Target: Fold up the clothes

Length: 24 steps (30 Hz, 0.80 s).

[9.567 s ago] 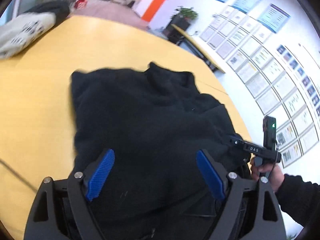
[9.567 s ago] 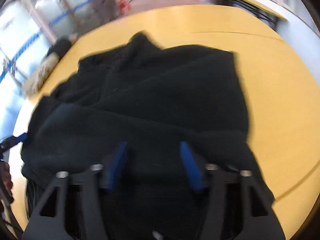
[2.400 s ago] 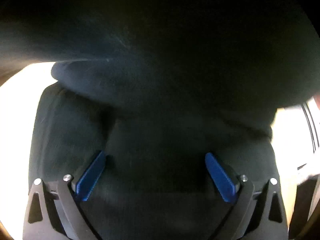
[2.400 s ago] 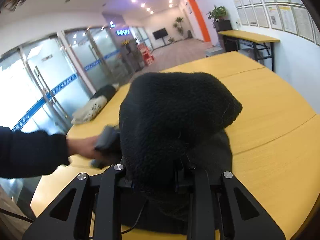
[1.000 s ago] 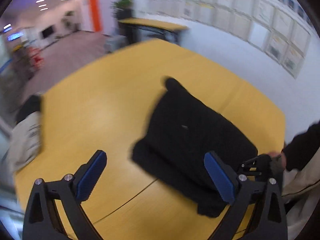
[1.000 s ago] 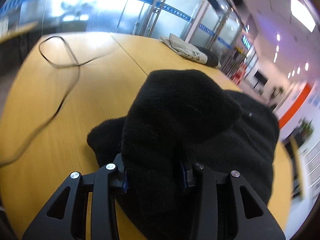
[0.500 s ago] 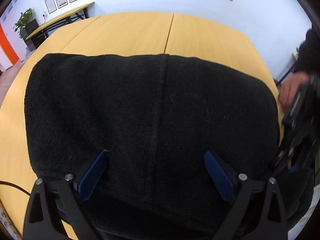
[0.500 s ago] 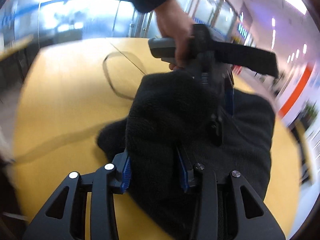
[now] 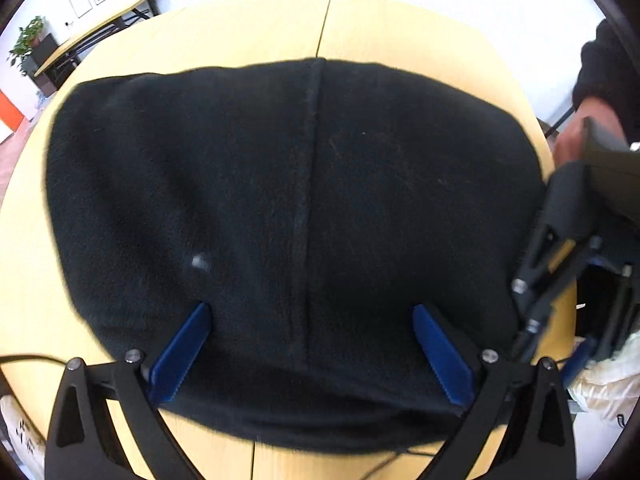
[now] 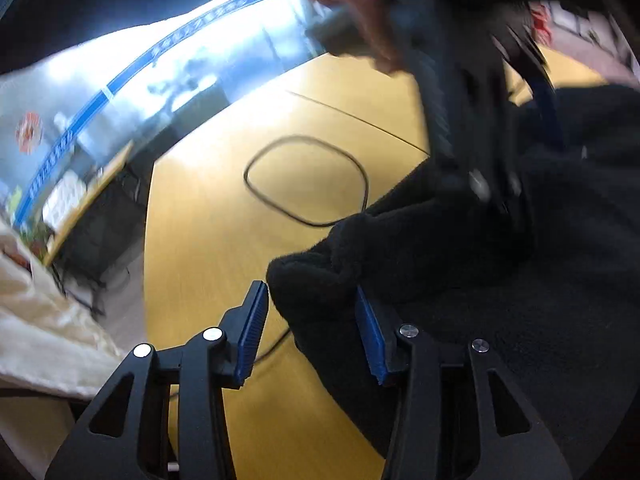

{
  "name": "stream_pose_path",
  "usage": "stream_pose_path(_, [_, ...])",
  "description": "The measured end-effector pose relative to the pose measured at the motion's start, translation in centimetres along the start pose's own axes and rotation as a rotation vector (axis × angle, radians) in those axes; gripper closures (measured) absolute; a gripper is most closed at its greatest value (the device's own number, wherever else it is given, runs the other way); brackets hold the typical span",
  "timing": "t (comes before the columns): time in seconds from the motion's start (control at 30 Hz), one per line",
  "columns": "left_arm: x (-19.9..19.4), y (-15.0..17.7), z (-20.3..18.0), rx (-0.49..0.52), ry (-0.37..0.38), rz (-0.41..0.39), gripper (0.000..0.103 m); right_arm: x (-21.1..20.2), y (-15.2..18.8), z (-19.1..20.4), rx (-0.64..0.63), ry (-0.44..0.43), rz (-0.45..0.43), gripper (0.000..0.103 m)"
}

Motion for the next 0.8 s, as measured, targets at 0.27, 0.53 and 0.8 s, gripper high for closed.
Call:
stream_pose_path(0.27, [1.6,1.4,-1.5,-0.053,-0.008,-0.048,0.000,-9.3,2.9,1.3,0.096,-0.051,-0.090,0.051])
stream_pose_path(0.53, [-4.8,1.5,-7.0,-0.166,0.006,-0.215,0.001,-19.9,2.5,-6.7,0.331,-0.016,-0.202,0.023])
stream_pose_path(0.8, [2.8,4.7,-16.7,-0.054,-0.023,0.041,0.001,-15.0,7.1,-11.8,0.397,-0.125,0.007,0.035])
Point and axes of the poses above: each gripper's, at about its wrist camera, not at the fingertips, and x roughly the way its jaws point, z to its left, y to its underside, the point moved 4 cm from there along x, roughly the way its jaws point, and after that the axes turned 8 degrees about x, right-handed, at the moved point
